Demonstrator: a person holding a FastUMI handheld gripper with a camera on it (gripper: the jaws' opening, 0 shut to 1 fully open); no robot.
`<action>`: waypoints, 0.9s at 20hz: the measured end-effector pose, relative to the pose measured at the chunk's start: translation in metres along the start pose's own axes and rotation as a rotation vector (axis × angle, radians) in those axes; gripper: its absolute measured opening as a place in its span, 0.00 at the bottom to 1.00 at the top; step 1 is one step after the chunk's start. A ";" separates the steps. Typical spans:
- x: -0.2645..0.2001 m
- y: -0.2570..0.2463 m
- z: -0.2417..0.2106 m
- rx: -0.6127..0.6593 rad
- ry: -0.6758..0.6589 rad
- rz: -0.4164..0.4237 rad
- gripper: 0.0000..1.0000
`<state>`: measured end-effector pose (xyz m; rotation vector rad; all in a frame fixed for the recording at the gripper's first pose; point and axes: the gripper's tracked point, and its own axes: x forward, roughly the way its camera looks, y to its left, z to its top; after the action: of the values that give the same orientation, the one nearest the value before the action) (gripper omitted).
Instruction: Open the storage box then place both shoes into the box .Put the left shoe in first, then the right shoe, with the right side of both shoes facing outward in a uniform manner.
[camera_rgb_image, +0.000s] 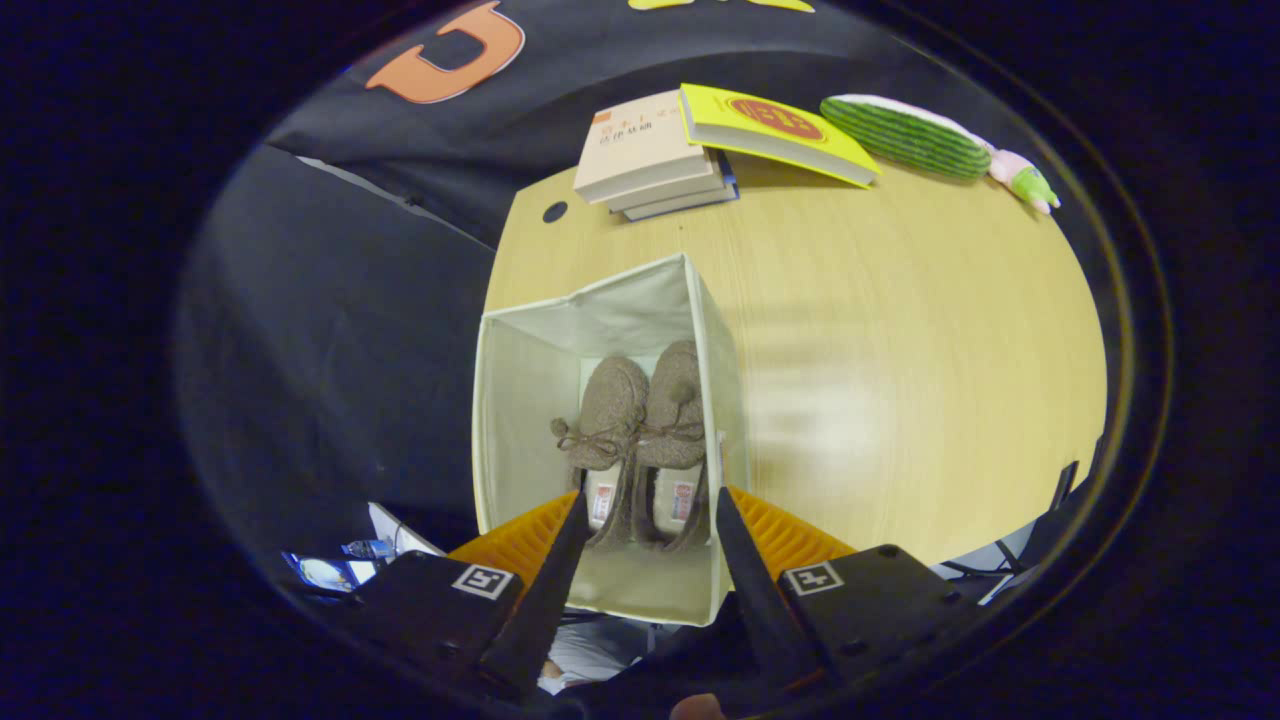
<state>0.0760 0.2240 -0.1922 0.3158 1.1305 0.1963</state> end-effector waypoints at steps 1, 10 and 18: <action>-0.010 -0.001 0.004 -0.019 -0.038 -0.003 0.86; -0.109 -0.042 0.047 -0.042 -0.446 -0.087 0.88; -0.194 -0.064 0.070 -0.085 -0.857 -0.216 1.00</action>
<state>0.0584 0.0934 -0.0208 0.1664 0.2997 -0.0862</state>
